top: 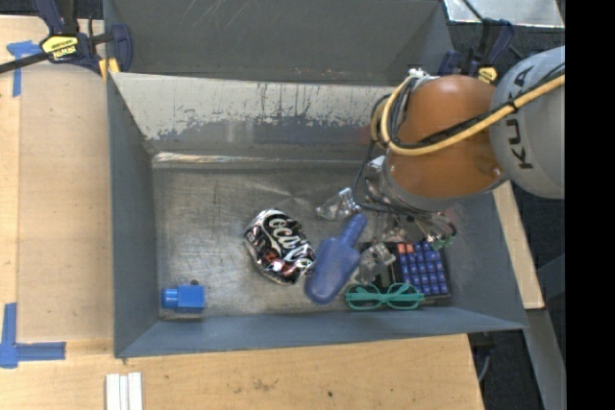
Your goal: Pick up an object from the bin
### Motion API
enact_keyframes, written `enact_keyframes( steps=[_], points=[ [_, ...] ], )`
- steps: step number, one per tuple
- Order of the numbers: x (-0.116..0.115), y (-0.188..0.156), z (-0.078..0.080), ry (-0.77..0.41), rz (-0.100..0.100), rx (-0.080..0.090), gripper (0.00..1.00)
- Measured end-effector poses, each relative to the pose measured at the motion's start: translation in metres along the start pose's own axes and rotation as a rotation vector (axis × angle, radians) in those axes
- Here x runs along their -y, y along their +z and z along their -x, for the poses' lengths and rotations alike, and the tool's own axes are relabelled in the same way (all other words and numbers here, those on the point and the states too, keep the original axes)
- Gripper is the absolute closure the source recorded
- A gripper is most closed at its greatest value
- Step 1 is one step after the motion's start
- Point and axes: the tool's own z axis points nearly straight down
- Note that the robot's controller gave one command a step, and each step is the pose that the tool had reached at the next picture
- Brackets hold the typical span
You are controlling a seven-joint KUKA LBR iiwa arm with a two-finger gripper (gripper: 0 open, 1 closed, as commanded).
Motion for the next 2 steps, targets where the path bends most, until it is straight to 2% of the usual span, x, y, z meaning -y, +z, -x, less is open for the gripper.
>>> enact_keyframes(
  steps=[1, 2],
  points=[
    [-0.011, 0.041, -0.002, -0.265, 0.002, -0.003, 0.00],
    [-0.004, 0.051, 0.022, -0.467, 0.005, 0.002, 1.00]
  ],
)
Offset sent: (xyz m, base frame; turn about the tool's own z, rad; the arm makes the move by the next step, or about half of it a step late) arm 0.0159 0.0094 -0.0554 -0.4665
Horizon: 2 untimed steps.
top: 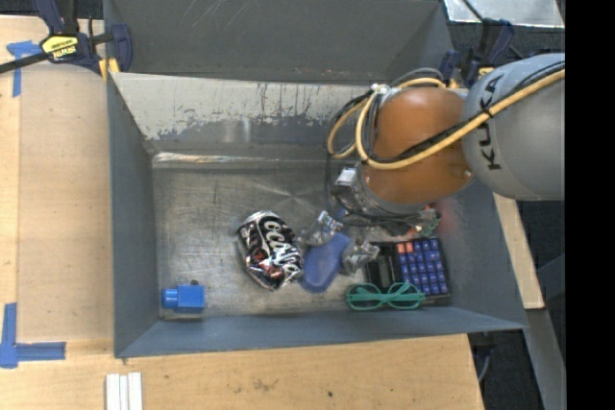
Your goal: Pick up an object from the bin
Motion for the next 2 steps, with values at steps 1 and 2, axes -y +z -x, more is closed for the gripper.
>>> enact_keyframes(
  steps=[1, 2],
  points=[
    [0.0001, 0.0000, 0.0002, 0.000, -0.001, 0.001, 1.00],
    [-0.0004, -0.0034, 0.0005, 0.000, -0.001, 0.002, 1.00]
  ],
)
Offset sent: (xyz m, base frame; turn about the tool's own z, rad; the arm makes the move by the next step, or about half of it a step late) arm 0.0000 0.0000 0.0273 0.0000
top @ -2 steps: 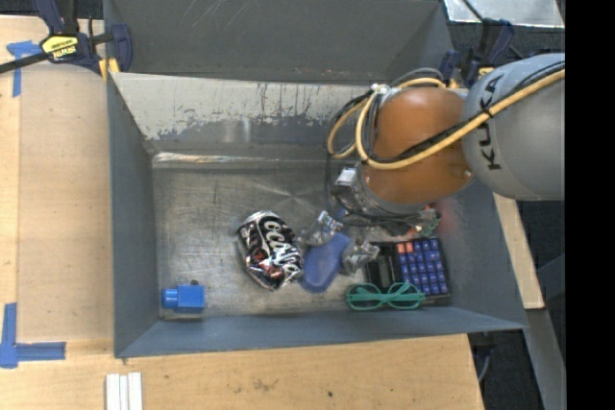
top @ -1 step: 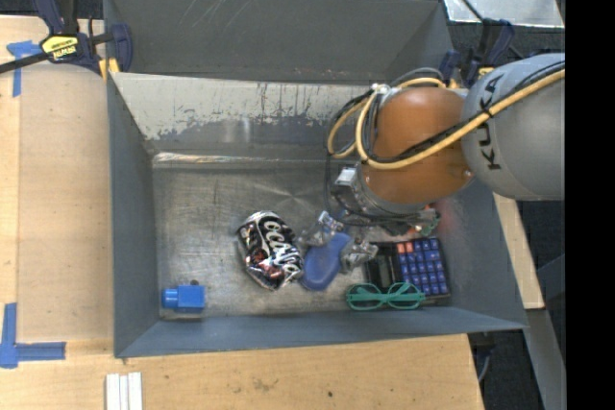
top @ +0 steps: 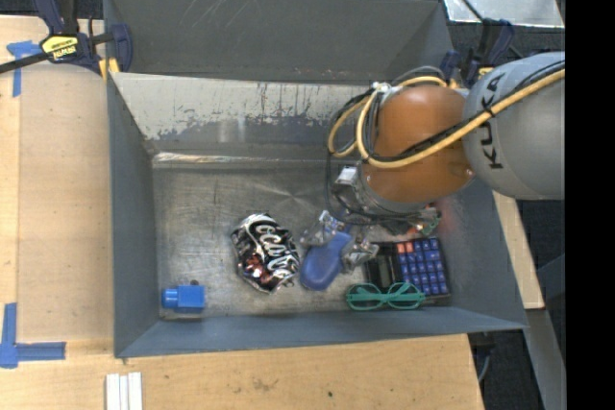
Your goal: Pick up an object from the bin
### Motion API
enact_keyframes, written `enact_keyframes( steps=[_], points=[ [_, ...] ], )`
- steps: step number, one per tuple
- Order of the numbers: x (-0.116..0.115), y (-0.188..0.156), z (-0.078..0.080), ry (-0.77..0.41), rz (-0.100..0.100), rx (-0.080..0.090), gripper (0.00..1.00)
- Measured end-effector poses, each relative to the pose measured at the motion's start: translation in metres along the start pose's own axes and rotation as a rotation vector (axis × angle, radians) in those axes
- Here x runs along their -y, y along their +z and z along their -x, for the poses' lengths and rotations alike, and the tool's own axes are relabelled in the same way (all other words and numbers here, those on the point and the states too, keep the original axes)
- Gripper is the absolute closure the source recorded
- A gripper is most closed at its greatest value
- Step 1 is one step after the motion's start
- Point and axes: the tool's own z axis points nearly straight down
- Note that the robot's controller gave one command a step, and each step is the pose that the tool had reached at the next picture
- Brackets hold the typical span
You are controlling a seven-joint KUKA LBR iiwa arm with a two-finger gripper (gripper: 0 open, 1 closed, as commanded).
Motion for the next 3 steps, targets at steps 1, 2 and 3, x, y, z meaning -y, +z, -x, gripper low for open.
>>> enact_keyframes(
  steps=[1, 2, 3],
  points=[
    [0.001, -0.007, 0.000, 0.000, -0.002, -0.003, 1.00],
    [0.000, -0.014, -0.001, 0.002, 0.002, -0.007, 1.00],
    [0.000, -0.030, -0.001, 0.003, 0.003, -0.008, 1.00]
  ],
)
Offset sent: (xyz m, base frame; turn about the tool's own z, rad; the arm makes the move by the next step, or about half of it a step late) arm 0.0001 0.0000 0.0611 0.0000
